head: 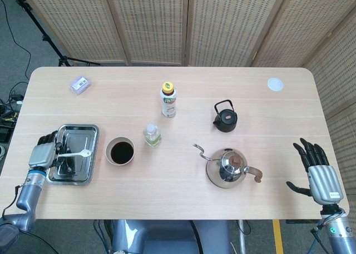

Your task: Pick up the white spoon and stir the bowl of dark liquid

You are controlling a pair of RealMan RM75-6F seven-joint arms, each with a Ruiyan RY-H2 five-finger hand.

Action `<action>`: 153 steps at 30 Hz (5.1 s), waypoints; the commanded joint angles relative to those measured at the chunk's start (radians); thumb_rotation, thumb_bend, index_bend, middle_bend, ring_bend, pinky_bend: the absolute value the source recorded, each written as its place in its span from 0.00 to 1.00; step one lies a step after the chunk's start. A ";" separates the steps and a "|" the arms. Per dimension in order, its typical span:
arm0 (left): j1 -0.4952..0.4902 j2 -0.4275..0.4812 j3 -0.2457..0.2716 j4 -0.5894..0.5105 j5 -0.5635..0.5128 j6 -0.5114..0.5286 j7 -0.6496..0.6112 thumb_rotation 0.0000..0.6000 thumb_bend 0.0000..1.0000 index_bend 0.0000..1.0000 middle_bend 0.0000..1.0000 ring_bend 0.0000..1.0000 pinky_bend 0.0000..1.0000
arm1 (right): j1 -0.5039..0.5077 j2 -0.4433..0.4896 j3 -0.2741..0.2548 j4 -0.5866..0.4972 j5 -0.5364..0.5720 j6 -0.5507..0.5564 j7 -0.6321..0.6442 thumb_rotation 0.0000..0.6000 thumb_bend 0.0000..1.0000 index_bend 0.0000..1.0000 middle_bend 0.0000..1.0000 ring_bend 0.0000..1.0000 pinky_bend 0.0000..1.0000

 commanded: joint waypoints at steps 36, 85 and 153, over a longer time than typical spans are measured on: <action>0.052 0.112 -0.019 -0.135 0.017 0.218 0.162 1.00 0.40 0.61 0.00 0.00 0.00 | -0.003 0.010 -0.004 -0.010 -0.009 0.007 0.013 1.00 0.00 0.07 0.00 0.00 0.00; -0.178 0.058 0.044 -0.246 0.302 0.409 0.727 1.00 0.38 0.63 0.00 0.00 0.00 | -0.001 0.029 -0.006 -0.020 -0.010 -0.002 0.068 1.00 0.00 0.07 0.00 0.00 0.00; -0.274 0.047 0.115 -0.274 0.337 0.356 0.797 1.00 0.38 0.65 0.00 0.00 0.00 | -0.004 0.038 -0.005 -0.026 -0.012 0.005 0.084 1.00 0.00 0.07 0.00 0.00 0.00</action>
